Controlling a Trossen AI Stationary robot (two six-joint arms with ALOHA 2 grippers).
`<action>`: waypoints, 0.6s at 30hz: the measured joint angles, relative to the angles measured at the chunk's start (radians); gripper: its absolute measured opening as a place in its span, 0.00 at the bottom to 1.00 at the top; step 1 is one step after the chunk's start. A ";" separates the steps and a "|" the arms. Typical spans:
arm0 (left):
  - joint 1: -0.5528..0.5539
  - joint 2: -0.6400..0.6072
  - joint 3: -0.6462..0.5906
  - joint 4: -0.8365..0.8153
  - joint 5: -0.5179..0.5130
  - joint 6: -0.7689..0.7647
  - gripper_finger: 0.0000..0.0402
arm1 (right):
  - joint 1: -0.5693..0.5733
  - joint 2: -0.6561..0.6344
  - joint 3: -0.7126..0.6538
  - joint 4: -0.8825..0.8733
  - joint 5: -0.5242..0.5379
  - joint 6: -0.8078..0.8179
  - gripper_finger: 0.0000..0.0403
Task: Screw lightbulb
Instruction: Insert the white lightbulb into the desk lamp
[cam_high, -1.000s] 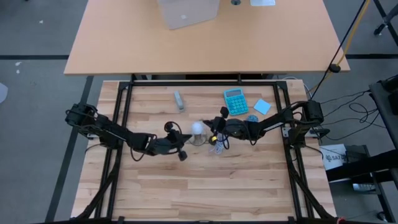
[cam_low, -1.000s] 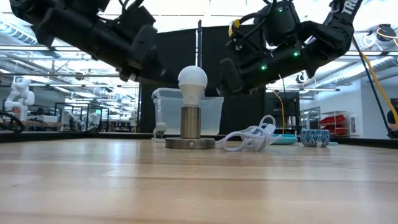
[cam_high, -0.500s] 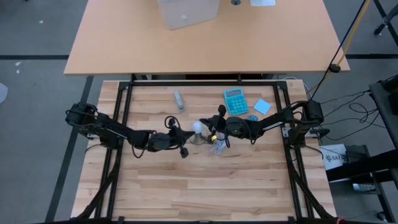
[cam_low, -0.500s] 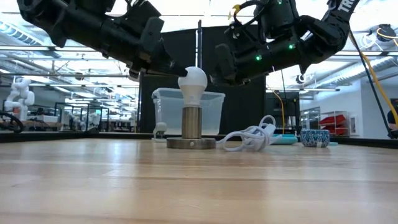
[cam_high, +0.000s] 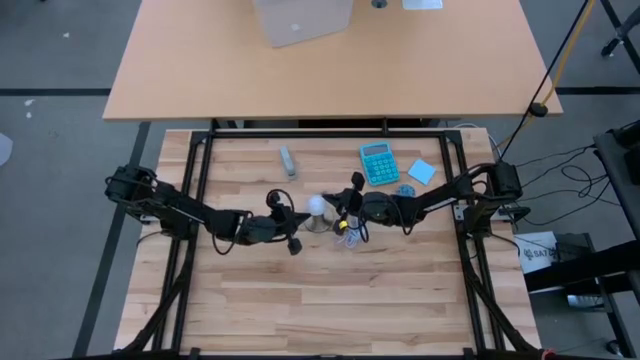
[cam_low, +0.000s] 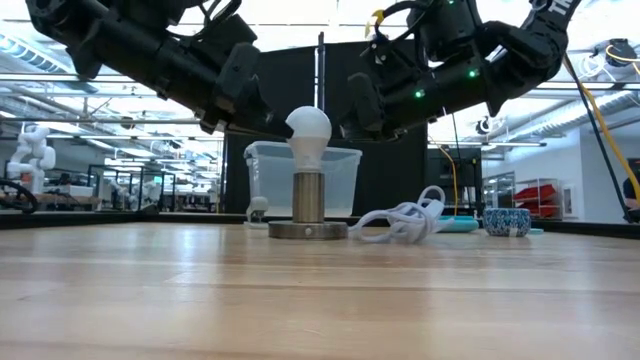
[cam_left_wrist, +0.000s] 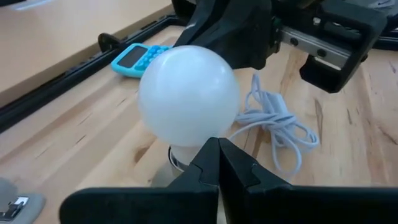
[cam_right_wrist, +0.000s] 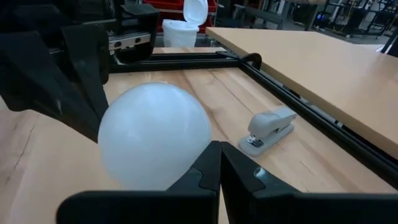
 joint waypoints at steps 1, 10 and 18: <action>0.000 0.000 0.000 -0.003 -0.006 -0.002 0.00 | 0.002 0.000 0.000 -0.002 0.003 0.000 0.00; 0.001 0.000 -0.001 -0.042 -0.055 -0.047 0.00 | 0.030 -0.001 0.000 -0.025 0.030 0.027 0.00; 0.002 0.000 -0.002 -0.054 -0.074 -0.065 0.00 | 0.060 0.000 -0.001 -0.043 0.066 0.031 0.00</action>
